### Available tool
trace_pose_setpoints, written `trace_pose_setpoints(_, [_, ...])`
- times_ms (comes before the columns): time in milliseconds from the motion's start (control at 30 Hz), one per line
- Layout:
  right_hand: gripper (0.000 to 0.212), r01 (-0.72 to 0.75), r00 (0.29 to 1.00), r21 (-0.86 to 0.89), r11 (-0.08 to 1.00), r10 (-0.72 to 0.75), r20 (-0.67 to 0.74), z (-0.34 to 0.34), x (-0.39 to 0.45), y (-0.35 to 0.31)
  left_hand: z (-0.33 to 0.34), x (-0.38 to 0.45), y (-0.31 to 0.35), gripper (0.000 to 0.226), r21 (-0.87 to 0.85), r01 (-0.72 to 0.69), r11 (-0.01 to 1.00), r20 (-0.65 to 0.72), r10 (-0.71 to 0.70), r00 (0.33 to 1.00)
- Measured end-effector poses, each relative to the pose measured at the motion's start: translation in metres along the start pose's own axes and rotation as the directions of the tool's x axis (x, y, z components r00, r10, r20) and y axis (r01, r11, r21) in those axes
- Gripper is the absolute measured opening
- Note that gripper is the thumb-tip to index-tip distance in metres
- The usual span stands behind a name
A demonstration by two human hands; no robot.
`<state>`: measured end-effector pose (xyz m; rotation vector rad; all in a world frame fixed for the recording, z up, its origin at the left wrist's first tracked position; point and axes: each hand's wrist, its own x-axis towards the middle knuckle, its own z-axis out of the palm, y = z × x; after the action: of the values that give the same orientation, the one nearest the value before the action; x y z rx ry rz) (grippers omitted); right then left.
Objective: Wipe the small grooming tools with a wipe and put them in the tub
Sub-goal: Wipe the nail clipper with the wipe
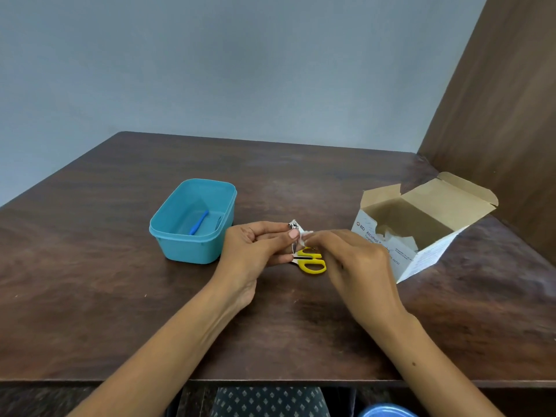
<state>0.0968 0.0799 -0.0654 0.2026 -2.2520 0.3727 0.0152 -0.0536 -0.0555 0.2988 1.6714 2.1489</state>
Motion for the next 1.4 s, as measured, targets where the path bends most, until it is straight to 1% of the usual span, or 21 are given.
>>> trace_pose_setpoints(100, [0.019,-0.027,1.0,0.025,0.999,0.027,-0.001,0.005,0.005,0.001,0.001,0.0,0.0,0.01,0.008,-0.002,1.0,0.002,0.002,1.0])
trace_pose_setpoints(233, [0.018,-0.055,0.998,0.03,0.998,0.054,0.028,0.003,-0.004,0.001,-0.002,0.001,0.001,0.012,-0.021,-0.015,1.0,-0.045,0.014,0.999])
trace_pose_setpoints(300, [0.015,-0.113,0.994,0.088,0.99,0.111,0.021,0.002,-0.007,0.002,-0.002,0.0,0.001,0.011,-0.01,-0.021,1.0,-0.041,0.021,0.999])
trace_pose_setpoints(333, [0.015,-0.176,0.984,0.143,0.974,0.176,0.007,0.003,-0.007,0.002,-0.001,0.0,0.0,0.011,0.011,-0.025,1.0,-0.029,0.026,0.999])
trace_pose_setpoints(367, [0.016,-0.261,0.963,0.214,0.941,0.27,-0.011,0.004,-0.005,0.003,-0.001,0.0,0.0,0.011,0.032,-0.029,0.999,-0.014,0.03,0.999])
trace_pose_setpoints(433, [0.015,-0.427,0.882,0.379,0.821,0.471,-0.026,0.005,-0.001,0.005,0.0,0.0,-0.001,0.012,0.056,-0.026,0.998,0.01,0.026,1.0])
trace_pose_setpoints(500, [0.013,-0.498,0.81,0.491,0.715,0.586,-0.032,0.006,0.005,0.007,0.0,0.0,-0.001,0.014,0.055,-0.015,0.998,0.031,0.014,0.999])
trace_pose_setpoints(533, [0.013,-0.508,0.795,0.519,0.687,0.606,-0.024,0.006,0.006,0.008,0.0,0.0,-0.001,0.015,0.051,-0.012,0.999,0.048,0.01,0.999])
trace_pose_setpoints(567, [0.014,-0.512,0.794,0.545,0.664,0.608,0.004,0.006,0.008,0.007,0.001,0.0,-0.001,0.016,0.048,-0.015,0.999,0.068,0.011,0.998])
trace_pose_setpoints(633, [0.018,-0.514,0.806,0.61,0.603,0.584,0.103,0.006,0.01,0.003,0.003,0.0,-0.001,0.017,0.033,-0.026,0.999,0.098,0.023,0.995])
trace_pose_setpoints(700, [0.021,-0.515,0.809,0.672,0.532,0.562,0.174,0.006,0.01,-0.001,0.004,-0.001,-0.001,0.017,0.004,-0.038,0.999,0.09,0.037,0.995])
trace_pose_setpoints(767, [0.021,-0.516,0.799,0.72,0.464,0.563,0.21,0.005,0.011,-0.002,0.004,0.0,-0.002,0.017,-0.004,-0.046,0.999,0.068,0.046,0.997])
trace_pose_setpoints(867, [0.019,-0.543,0.762,0.755,0.367,0.594,0.259,0.005,0.011,-0.002,0.003,0.002,-0.004,0.018,0.035,-0.049,0.998,0.043,0.047,0.998])
trace_pose_setpoints(1000, [0.016,-0.565,0.694,0.795,0.22,0.648,0.313,0.003,0.012,0.001,0.003,0.001,-0.004,0.019,-0.01,-0.027,1.0,0.076,0.027,0.997])
trace_pose_setpoints(1100, [0.016,-0.581,0.661,0.808,0.101,0.638,0.396,0.0,0.012,0.003,0.003,0.001,-0.003,0.017,-0.028,-0.022,0.999,0.087,0.024,0.996])
trace_pose_setpoints(1200, [0.017,-0.589,0.641,0.808,-0.011,0.603,0.475,-0.003,0.01,0.003,0.003,0.002,-0.001,0.021,-0.082,-0.028,0.996,0.075,0.034,0.997])
trace_pose_setpoints(1233, [0.017,-0.586,0.644,0.81,-0.019,0.596,0.48,-0.003,0.009,0.002,0.003,0.003,-0.001,0.021,-0.09,-0.023,0.996,0.082,0.03,0.996])
trace_pose_setpoints(1333, [0.017,-0.578,0.658,0.816,0.029,0.607,0.445,-0.003,0.01,0.003,0.003,0.002,0.0,0.014,-0.094,0.027,0.995,0.133,-0.015,0.991])
trace_pose_setpoints(1400, [0.018,-0.574,0.655,0.818,0.035,0.62,0.432,-0.003,0.012,0.003,0.003,0.001,0.0,0.011,-0.092,0.042,0.995,0.149,-0.028,0.988])
